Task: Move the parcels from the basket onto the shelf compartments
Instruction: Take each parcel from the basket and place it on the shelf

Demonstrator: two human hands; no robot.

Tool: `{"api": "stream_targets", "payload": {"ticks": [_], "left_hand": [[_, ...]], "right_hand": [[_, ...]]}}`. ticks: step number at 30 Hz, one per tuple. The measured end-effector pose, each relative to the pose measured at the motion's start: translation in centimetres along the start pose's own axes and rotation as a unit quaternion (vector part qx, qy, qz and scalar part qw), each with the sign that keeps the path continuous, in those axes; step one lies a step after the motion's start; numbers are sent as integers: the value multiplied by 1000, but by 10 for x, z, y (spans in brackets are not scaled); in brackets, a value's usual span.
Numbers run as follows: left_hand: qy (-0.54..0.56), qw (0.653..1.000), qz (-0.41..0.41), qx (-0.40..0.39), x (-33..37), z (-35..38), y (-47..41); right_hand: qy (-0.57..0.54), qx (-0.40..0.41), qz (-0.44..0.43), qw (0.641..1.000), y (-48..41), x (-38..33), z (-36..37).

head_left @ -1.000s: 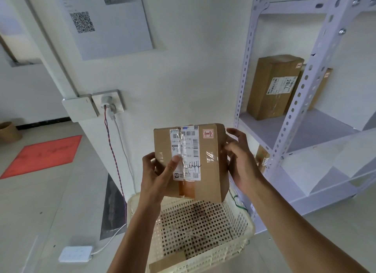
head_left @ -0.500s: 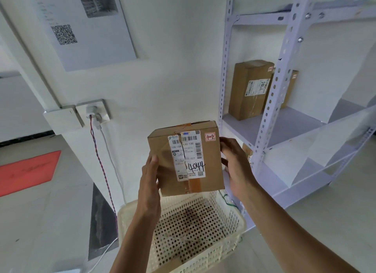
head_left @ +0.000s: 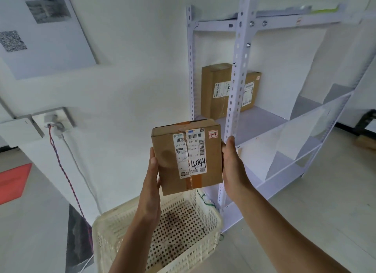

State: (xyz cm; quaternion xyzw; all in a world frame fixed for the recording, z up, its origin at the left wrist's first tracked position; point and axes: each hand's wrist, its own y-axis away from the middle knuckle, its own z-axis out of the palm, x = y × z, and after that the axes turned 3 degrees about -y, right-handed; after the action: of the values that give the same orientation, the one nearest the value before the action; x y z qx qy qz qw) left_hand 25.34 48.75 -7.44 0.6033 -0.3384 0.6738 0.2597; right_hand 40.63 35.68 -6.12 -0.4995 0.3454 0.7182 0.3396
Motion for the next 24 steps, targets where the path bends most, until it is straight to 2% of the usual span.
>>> {"api": "stream_targets", "payload": {"ticks": [9,19,24], "left_hand": [[-12,1000,9,-10,2,100,10],[-23,999,4,-44,4,247,15],[-45,996,30,-76,4,311,11]], "right_hand": [[7,3,5,1000,-6,-30,-102],[2,32,23,999,-7,-80,-236],[-9,65,6,998,-13,-99,-298]]}}
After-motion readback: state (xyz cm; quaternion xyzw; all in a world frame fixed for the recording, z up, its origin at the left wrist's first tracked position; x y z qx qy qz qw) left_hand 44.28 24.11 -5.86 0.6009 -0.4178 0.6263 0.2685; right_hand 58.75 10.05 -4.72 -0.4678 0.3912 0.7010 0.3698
